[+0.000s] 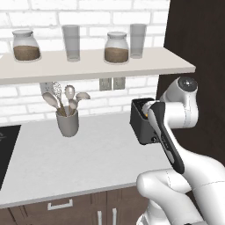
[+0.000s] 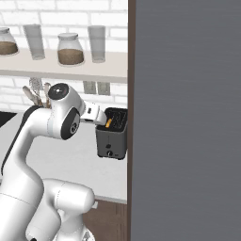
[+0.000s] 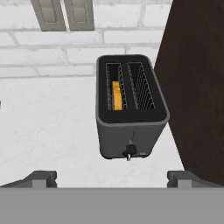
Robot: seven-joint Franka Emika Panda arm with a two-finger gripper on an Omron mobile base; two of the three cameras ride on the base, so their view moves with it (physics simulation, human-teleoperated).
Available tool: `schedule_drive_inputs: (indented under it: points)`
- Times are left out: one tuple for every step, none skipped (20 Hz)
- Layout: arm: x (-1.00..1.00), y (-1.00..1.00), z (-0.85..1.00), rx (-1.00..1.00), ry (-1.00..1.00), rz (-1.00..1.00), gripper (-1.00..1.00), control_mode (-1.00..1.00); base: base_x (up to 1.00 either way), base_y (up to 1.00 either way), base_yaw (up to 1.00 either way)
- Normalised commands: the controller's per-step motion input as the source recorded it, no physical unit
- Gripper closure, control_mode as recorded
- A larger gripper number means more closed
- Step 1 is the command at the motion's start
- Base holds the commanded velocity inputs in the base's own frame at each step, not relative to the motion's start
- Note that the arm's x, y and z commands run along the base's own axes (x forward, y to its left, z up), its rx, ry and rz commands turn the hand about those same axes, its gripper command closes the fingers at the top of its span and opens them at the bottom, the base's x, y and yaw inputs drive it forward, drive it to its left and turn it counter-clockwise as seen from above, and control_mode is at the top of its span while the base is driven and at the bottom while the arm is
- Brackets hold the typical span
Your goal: Start the toaster. Once the lever pops up, take the bread to the plate on the dining counter.
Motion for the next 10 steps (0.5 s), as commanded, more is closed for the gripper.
schedule_drive_inputs:
  points:
    - [0.00,0.00,0.00,0.00,0.00,0.00,-1.00,-1.00,0.00,0.00,0.00]
    - [0.00,0.00,0.00,0.00,0.00,0.00,-1.00,-1.00,0.00,0.00,0.00]
    - [0.00,0.00,0.00,0.00,0.00,0.00,-1.00,-1.00,0.00,0.00,0.00]
    - [0.00,0.00,0.00,0.00,0.00,0.00,-1.00,-1.00,0.00,0.00,0.00]
    - [0.00,0.00,0.00,0.00,0.00,0.00,-1.00,-1.00,0.00,0.00,0.00]
    - [0.00,0.00,0.00,0.00,0.00,0.00,-1.00,-1.00,0.00,0.00,0.00]
    - [0.00,0.00,0.00,0.00,0.00,0.00,-1.00,-1.00,0.00,0.00,0.00]
    - [0.00,0.00,0.00,0.00,0.00,0.00,-1.00,-1.00,0.00,0.00,0.00]
    - [0.00,0.00,0.00,0.00,0.00,0.00,-1.00,-1.00,0.00,0.00,0.00]
    - [0.00,0.00,0.00,0.00,0.00,0.00,-1.00,-1.00,0.00,0.00,0.00]
